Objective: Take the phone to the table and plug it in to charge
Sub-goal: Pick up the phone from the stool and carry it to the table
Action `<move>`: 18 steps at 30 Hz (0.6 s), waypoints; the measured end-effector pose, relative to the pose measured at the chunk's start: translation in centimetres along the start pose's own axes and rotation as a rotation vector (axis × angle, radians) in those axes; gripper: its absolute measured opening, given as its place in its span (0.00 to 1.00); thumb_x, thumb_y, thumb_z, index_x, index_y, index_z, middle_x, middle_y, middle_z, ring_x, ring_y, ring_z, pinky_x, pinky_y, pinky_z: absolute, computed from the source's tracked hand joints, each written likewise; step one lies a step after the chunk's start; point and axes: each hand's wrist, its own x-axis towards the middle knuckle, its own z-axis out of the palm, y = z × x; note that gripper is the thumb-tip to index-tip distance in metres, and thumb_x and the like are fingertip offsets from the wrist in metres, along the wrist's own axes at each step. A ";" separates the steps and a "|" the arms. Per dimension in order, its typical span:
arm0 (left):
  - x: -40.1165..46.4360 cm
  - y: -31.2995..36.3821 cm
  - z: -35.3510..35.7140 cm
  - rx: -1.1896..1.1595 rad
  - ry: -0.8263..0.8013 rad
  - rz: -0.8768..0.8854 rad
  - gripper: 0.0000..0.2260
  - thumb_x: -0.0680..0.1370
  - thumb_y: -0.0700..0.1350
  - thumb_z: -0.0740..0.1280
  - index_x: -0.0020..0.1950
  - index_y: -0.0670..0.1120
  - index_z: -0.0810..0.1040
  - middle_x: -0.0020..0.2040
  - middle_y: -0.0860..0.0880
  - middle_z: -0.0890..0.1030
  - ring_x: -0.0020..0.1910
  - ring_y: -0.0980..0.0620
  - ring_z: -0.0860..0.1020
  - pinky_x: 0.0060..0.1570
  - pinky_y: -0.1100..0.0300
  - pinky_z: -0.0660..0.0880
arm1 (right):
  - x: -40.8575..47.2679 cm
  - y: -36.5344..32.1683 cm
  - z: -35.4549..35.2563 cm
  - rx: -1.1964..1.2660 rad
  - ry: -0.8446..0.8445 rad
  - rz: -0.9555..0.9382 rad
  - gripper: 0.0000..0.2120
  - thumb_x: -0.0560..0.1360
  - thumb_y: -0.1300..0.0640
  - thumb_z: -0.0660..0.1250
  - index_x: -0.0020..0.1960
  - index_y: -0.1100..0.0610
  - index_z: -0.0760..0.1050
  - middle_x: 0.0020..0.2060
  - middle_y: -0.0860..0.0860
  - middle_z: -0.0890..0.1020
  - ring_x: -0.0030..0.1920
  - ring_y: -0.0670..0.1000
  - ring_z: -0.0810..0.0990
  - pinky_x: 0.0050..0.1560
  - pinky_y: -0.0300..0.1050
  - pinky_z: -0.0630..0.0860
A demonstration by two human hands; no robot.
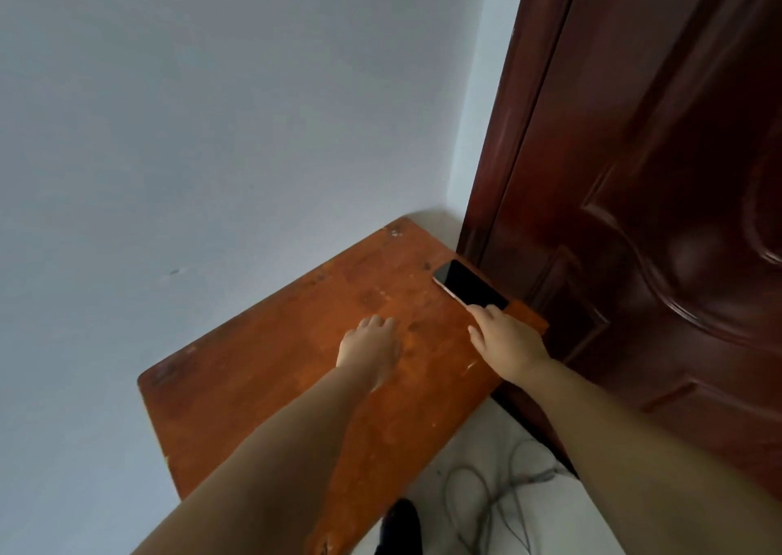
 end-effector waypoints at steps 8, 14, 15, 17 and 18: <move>10.7 1.1 3.7 0.016 -0.058 -0.051 0.19 0.79 0.47 0.60 0.69 0.48 0.64 0.69 0.43 0.68 0.69 0.42 0.65 0.65 0.46 0.67 | 8.0 4.8 3.4 0.009 -0.028 0.094 0.29 0.76 0.43 0.59 0.72 0.56 0.59 0.65 0.55 0.72 0.64 0.55 0.71 0.60 0.51 0.72; 14.2 0.5 8.0 0.055 -0.023 -0.160 0.24 0.80 0.56 0.43 0.75 0.49 0.48 0.78 0.46 0.51 0.76 0.46 0.45 0.72 0.45 0.42 | 11.8 5.6 6.6 0.081 -0.034 0.305 0.48 0.66 0.32 0.65 0.74 0.58 0.54 0.72 0.57 0.64 0.71 0.58 0.63 0.65 0.56 0.66; 14.2 0.4 8.8 0.068 -0.020 -0.169 0.26 0.79 0.58 0.39 0.75 0.50 0.44 0.78 0.47 0.48 0.75 0.47 0.41 0.72 0.46 0.39 | 12.0 5.8 7.1 0.079 -0.048 0.336 0.49 0.65 0.31 0.65 0.74 0.58 0.53 0.72 0.57 0.63 0.71 0.58 0.63 0.66 0.57 0.66; 14.1 0.4 9.8 0.090 0.011 -0.177 0.27 0.77 0.59 0.34 0.74 0.51 0.41 0.78 0.48 0.45 0.74 0.49 0.37 0.71 0.46 0.36 | 12.3 6.0 7.7 0.055 -0.061 0.364 0.50 0.64 0.29 0.64 0.74 0.58 0.54 0.72 0.57 0.63 0.71 0.58 0.62 0.66 0.58 0.65; 14.2 0.4 9.9 0.094 0.024 -0.177 0.27 0.77 0.60 0.33 0.74 0.51 0.40 0.77 0.48 0.45 0.73 0.49 0.37 0.71 0.46 0.36 | 12.5 6.2 7.7 0.046 -0.065 0.366 0.50 0.63 0.29 0.65 0.73 0.58 0.55 0.72 0.57 0.64 0.70 0.58 0.62 0.65 0.58 0.65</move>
